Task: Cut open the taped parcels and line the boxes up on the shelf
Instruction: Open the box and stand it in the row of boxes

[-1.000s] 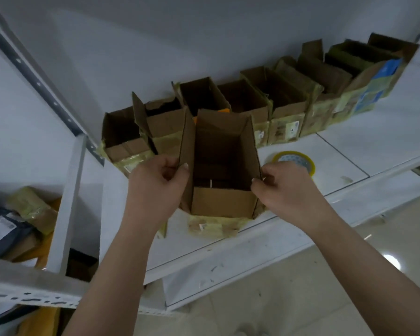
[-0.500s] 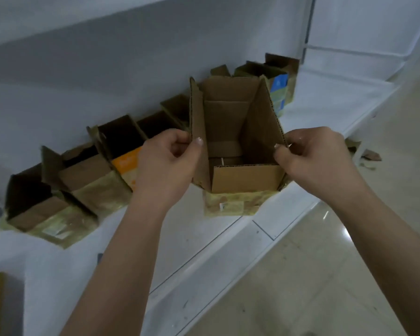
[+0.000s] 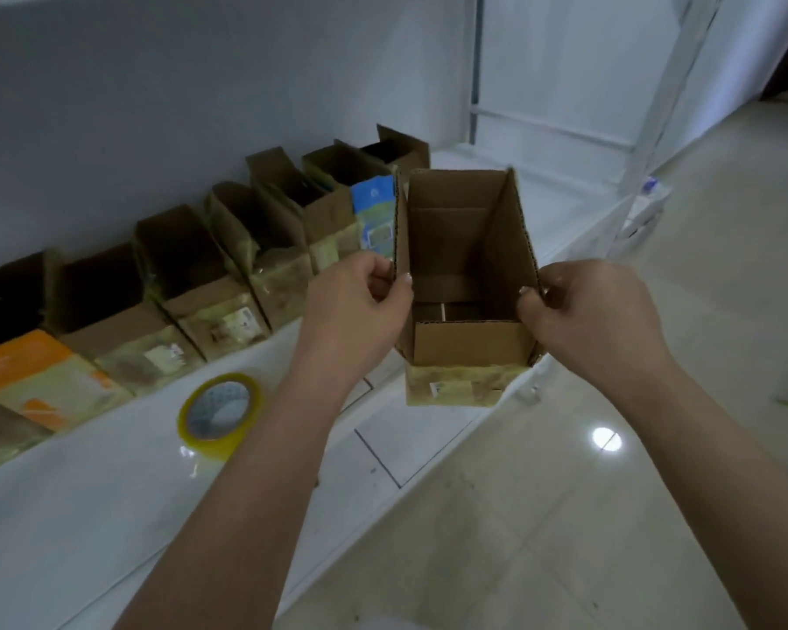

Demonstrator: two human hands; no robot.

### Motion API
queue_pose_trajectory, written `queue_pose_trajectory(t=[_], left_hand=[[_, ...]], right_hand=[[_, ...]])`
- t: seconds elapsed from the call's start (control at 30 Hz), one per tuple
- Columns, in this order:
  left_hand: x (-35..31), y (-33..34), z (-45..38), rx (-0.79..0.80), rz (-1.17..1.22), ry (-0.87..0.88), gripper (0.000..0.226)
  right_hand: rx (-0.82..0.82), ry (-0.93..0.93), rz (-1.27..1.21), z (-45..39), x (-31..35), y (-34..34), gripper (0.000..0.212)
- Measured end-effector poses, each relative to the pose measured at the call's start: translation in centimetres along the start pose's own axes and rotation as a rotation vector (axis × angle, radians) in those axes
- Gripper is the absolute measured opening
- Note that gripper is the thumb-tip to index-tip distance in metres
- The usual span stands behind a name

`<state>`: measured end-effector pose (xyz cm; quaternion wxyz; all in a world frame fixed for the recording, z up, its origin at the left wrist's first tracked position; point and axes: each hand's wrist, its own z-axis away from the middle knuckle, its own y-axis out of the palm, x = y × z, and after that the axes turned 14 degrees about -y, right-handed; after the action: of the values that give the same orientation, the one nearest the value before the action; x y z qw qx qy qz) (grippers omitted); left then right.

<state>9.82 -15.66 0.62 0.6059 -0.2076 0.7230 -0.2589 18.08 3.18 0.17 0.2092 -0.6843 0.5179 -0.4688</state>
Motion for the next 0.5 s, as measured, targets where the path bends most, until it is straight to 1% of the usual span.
queue_pose_trajectory(t=[0.1, 0.27, 0.4, 0.5], left_hand=[[-1.4, 2.6, -1.9, 0.018, -0.051, -0.005, 0.020], [-2.5, 6.1, -6.6, 0.034, -0.199, 0.002, 0.019], [-2.9, 8.4, -11.1, 0.075, -0.331, 0.024, 0.023], [-4.2, 10.3, -14.0, 0.069, -0.431, 0.058, 0.027]], right_hand=[[0.029, 0.005, -0.007, -2.0, -3.6, 0.0, 0.037], [0.099, 0.008, 0.028, -7.3, -8.3, 1.4, 0.030], [0.095, 0.018, 0.085, -11.3, -11.5, 3.2, 0.029], [0.094, 0.018, 0.121, -14.3, -13.9, 3.7, 0.028]])
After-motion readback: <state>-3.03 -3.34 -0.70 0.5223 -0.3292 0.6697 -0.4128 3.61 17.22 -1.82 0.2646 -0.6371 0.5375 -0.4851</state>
